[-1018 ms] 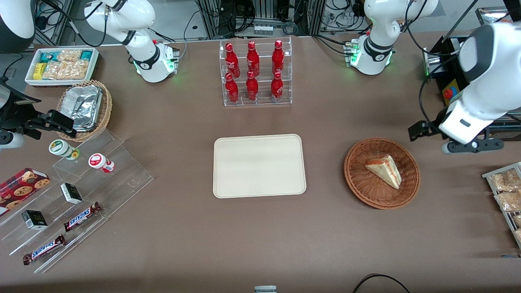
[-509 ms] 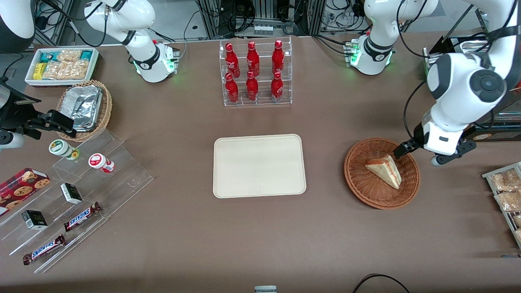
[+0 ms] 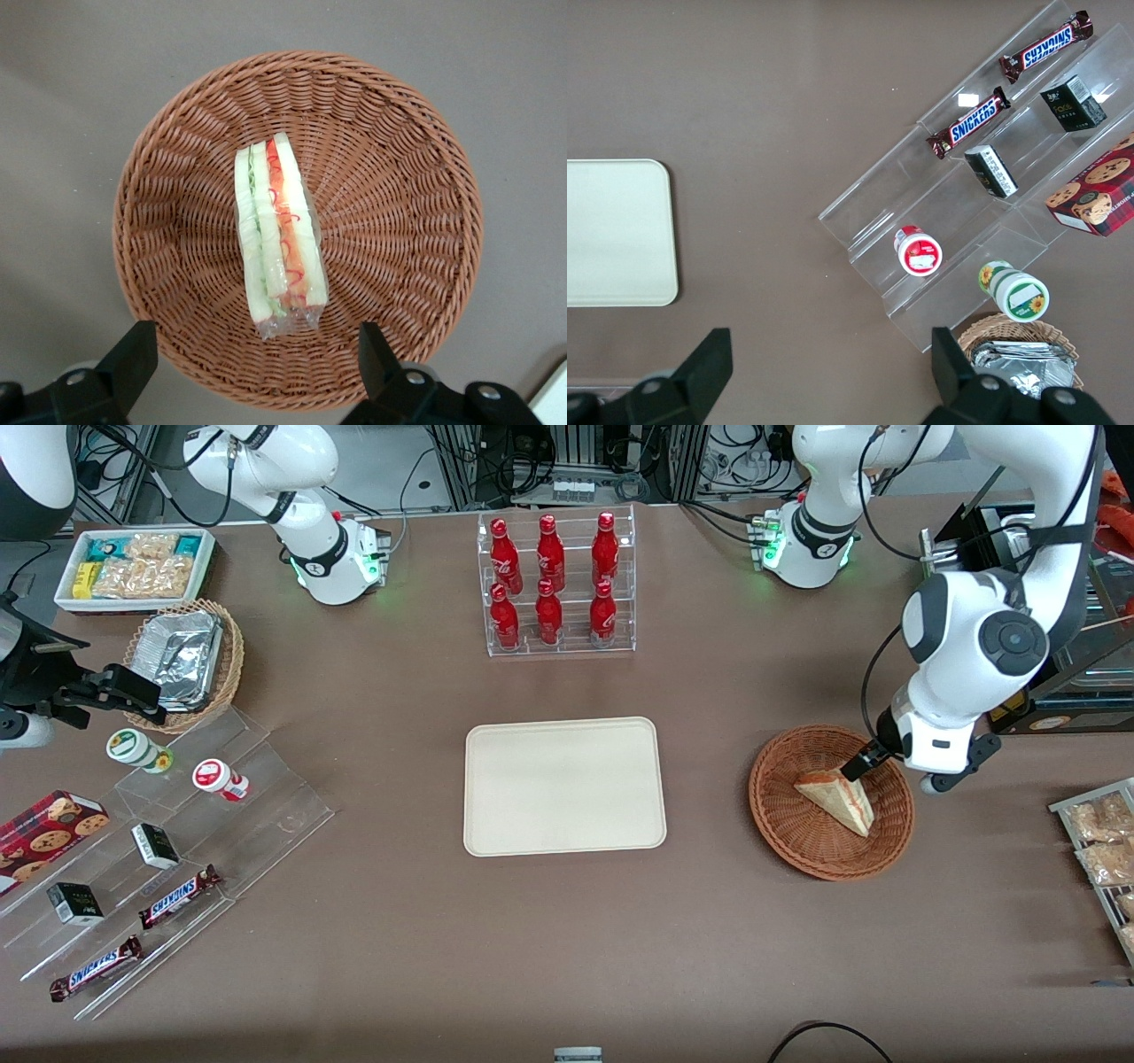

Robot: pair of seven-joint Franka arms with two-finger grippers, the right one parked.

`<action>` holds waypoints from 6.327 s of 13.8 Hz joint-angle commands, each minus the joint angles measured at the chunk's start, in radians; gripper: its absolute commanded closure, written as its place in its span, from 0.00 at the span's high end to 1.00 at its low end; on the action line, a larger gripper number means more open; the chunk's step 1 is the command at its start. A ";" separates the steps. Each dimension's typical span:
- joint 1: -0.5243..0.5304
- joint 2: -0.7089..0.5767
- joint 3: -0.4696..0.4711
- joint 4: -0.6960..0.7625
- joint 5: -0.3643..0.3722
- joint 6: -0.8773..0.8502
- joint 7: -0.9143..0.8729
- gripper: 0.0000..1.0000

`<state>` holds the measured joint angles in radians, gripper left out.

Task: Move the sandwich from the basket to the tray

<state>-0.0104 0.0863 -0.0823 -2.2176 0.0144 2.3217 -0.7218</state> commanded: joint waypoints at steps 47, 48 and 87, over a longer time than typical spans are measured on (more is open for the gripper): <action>-0.611 0.613 -0.149 0.820 0.116 -0.190 -0.174 0.00; -0.618 0.645 -0.148 0.822 0.118 -0.162 -0.174 0.00; 0.016 -0.141 -0.030 0.530 0.001 -0.716 0.642 1.00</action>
<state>0.0554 -0.0069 -0.1746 -1.6388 0.0324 1.6166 -0.1173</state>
